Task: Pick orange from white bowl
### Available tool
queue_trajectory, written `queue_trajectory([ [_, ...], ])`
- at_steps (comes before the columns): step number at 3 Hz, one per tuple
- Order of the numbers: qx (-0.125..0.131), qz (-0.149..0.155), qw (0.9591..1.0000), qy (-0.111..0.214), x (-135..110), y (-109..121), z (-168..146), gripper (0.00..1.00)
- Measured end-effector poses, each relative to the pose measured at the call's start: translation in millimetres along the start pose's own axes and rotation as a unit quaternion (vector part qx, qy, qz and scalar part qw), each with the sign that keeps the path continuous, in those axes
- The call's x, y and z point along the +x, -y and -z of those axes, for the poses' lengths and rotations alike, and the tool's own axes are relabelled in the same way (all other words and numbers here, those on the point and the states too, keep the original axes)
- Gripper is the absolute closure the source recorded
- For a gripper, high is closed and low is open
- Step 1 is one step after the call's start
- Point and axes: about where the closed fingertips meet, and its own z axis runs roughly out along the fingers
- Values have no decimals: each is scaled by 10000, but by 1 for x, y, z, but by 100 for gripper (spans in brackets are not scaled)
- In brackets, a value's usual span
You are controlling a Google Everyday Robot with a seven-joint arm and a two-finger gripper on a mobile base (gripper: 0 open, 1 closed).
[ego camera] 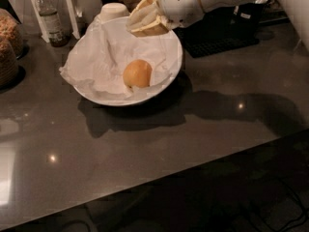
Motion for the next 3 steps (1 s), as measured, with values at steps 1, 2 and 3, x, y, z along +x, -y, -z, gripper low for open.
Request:
queue_trajectory([
  [1,-595,-350,9970,-343,51,-11,-11,34],
  [2,-1065,-523,9911,-609,113,-14,-22,13],
  [3,-1058,-555,9910,-607,120,-12,-21,6],
])
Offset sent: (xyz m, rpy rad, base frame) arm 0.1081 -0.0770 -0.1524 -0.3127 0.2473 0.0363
